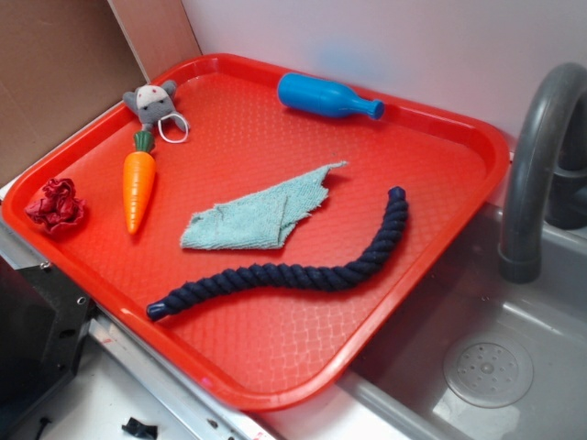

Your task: Grab the blue rope.

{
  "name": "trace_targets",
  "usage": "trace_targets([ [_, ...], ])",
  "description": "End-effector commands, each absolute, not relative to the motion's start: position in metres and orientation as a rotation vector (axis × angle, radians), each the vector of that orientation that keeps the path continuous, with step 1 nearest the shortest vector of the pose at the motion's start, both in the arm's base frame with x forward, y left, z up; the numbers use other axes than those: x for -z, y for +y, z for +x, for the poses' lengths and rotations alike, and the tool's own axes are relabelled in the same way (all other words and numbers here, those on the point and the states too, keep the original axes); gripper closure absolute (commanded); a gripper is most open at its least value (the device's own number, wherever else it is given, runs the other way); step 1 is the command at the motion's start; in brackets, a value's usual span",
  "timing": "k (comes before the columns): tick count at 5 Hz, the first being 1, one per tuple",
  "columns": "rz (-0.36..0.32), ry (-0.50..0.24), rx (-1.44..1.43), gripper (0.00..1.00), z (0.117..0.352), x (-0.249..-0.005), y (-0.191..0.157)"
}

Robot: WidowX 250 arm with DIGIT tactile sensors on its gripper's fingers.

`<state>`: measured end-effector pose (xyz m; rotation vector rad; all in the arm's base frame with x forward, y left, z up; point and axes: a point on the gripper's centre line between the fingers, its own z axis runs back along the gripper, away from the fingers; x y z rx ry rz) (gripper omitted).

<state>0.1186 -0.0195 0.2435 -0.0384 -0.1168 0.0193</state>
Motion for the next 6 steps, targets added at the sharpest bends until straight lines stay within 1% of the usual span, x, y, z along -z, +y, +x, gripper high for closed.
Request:
trace_targets([
  [1,-0.038,-0.117,-0.019,0.0,0.119,-0.244,-0.019],
  [2,-0.054,-0.172,0.093,0.0,0.134,-0.232,-0.035],
  [3,-0.053,-0.208,0.238,0.0,0.147,-0.218,-0.06],
  [4,-0.126,-0.213,0.482,0.0,0.163,-0.19,-0.094],
  [5,-0.1,-0.223,0.565,0.0,0.174,-0.164,-0.111],
  [6,-0.105,-0.198,0.652,0.0,0.184,-0.128,-0.128],
])
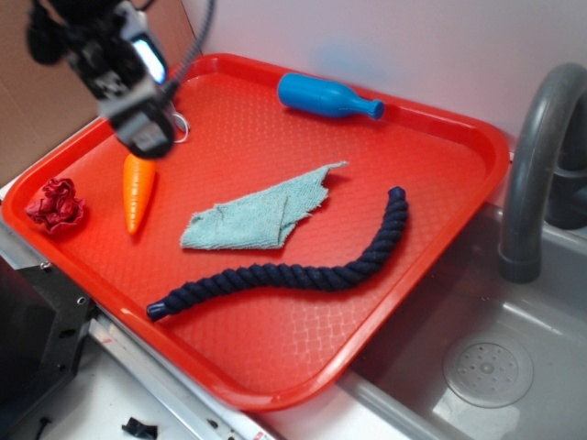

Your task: Grab the blue rope.

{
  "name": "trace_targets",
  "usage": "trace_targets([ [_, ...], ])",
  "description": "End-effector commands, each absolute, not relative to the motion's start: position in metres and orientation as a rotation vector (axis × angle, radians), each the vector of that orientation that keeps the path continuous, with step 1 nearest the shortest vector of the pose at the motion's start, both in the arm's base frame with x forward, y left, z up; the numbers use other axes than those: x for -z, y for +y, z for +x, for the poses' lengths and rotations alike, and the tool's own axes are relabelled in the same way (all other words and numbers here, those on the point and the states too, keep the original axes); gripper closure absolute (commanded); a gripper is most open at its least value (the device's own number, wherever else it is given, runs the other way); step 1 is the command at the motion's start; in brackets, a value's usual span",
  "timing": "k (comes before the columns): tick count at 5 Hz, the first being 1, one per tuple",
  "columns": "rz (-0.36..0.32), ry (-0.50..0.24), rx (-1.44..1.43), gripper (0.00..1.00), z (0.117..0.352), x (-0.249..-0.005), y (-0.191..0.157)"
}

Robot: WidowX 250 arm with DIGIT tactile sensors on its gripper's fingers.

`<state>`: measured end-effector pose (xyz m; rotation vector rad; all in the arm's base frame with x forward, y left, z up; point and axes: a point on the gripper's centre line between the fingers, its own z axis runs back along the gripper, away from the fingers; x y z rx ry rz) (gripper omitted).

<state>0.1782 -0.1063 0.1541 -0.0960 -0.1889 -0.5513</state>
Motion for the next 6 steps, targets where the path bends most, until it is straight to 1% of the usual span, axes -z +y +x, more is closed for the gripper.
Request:
trace_targets([
  [1,-0.132,-0.17,0.726,0.0,0.187,-0.101,-0.136],
  [2,-0.126,-0.116,0.822,0.0,0.187,-0.076,-0.145],
  [3,-0.095,-0.053,0.904,0.0,0.183,-0.051,-0.152],
  [4,-0.062,-0.009,0.911,0.0,0.182,-0.035,-0.153],
  [5,-0.065,0.005,0.925,0.0,0.184,-0.026,-0.154],
  [6,-0.073,-0.017,0.918,1.0,0.183,-0.025,-0.154],
])
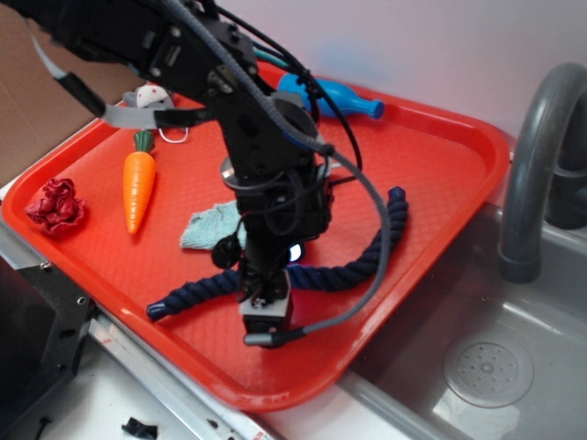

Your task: Grab the blue rope.

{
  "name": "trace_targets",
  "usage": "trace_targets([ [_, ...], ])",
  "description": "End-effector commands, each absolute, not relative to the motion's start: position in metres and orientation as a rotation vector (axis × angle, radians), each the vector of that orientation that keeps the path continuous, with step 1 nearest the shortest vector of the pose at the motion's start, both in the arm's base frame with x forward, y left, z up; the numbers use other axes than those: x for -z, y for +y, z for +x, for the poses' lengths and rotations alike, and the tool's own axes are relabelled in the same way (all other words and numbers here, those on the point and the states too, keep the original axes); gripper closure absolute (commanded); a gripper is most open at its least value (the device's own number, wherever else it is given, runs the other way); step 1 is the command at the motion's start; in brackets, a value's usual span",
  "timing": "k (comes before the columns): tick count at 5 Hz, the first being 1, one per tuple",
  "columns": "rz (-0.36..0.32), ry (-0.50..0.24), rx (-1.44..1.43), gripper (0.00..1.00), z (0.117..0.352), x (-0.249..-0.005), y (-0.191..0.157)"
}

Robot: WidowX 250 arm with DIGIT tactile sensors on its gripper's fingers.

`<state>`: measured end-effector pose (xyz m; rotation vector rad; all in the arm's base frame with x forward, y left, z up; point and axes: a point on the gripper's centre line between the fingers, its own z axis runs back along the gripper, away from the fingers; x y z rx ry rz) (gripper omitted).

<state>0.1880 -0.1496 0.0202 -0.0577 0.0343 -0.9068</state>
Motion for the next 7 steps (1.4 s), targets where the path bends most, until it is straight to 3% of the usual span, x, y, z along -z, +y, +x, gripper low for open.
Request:
trace_targets([
  [1,-0.09,0.007,0.904,1.0,0.183,-0.021,-0.155],
  [2,-0.104,0.033,0.897,1.0,0.184,-0.02,-0.155],
  [3,-0.155,0.104,0.742,1.0,0.194,-0.042,-0.149],
  [4,-0.071,0.098,0.502,1.0,0.198,-0.085,-0.138],
  [7,-0.02,-0.068,-0.013,1.0,0.172,-0.233,-0.066],
])
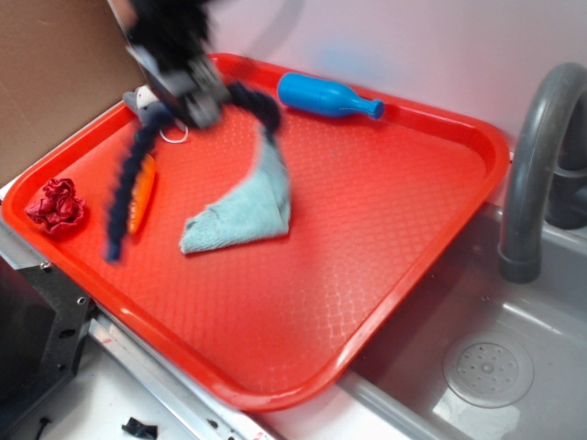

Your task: Grab the blue rope.

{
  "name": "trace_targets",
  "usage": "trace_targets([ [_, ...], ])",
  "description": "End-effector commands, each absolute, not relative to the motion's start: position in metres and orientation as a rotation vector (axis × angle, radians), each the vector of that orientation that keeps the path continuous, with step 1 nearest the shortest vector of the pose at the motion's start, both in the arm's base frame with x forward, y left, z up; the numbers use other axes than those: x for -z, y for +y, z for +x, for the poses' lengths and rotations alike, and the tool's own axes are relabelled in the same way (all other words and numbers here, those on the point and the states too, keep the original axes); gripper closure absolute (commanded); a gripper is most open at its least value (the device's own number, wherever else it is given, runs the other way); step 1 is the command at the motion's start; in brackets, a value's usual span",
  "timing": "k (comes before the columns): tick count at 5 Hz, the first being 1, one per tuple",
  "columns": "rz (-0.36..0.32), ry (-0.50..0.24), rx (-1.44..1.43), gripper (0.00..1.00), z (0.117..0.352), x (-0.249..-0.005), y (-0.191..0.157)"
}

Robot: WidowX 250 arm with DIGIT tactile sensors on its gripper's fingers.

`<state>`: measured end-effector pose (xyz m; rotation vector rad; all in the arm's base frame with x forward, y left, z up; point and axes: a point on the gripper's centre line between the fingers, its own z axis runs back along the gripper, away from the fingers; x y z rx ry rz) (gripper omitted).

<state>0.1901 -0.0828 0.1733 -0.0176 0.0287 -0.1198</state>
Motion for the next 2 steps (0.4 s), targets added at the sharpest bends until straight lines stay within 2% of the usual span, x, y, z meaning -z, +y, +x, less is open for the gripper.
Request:
trace_targets([
  [1,0.052,-0.085,-0.088,1.0,0.1671,-0.244,-0.0537],
  [2,0.056,-0.043,-0.053,1.0,0.1723,-0.2401,-0.0549],
])
